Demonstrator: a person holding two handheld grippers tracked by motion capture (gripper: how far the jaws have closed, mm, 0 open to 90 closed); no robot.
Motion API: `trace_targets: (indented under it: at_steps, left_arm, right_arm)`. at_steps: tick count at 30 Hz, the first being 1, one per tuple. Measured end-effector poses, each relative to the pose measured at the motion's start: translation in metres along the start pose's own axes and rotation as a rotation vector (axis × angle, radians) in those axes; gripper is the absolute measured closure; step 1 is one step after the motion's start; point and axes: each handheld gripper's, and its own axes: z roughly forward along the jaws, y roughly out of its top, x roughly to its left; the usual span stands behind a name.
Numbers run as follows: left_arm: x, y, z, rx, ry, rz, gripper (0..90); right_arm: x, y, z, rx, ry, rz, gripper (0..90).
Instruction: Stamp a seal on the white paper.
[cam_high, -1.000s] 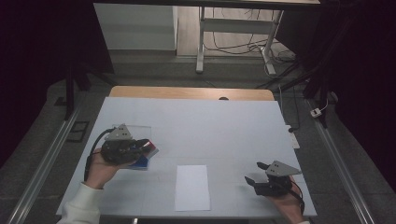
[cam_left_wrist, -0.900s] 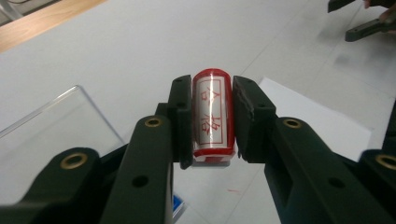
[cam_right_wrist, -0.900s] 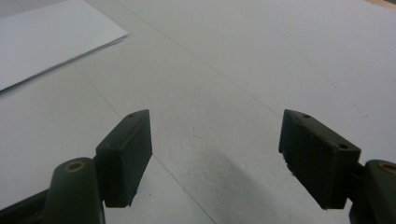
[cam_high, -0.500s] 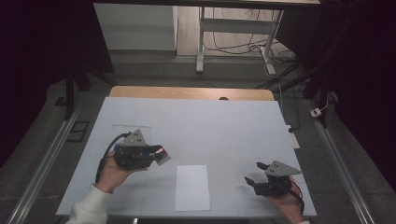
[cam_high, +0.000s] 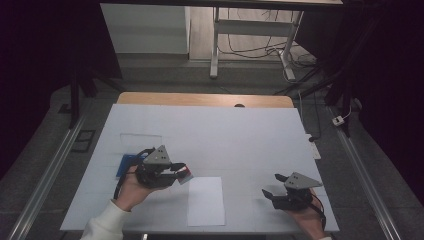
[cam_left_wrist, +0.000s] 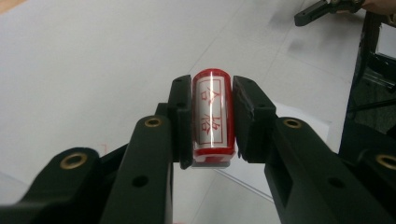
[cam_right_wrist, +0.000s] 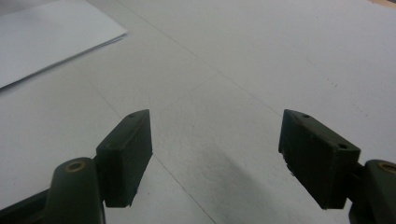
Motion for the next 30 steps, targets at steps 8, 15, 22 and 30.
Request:
trace_targets:
  at_steps: [8,15,22,30]
  left_arm:
    - [-0.009,0.002,0.011,0.017,-0.03,0.016,69.7]
    - [-0.015,0.003,0.02,0.034,-0.047,0.027,69.7]
    - [-0.021,0.004,0.03,0.057,-0.058,0.034,69.7]
    - [-0.028,0.004,0.045,0.092,-0.065,0.046,69.7]
  right_arm:
    - [0.0,0.0,0.0,0.006,0.001,-0.001,25.2]
    - [0.0,0.0,-0.001,0.005,0.0,-0.001,25.2]
    - [0.0,0.0,0.0,0.0,-0.003,0.002,25.2]
    - [0.0,0.0,0.0,0.008,-0.004,-0.001,25.3]
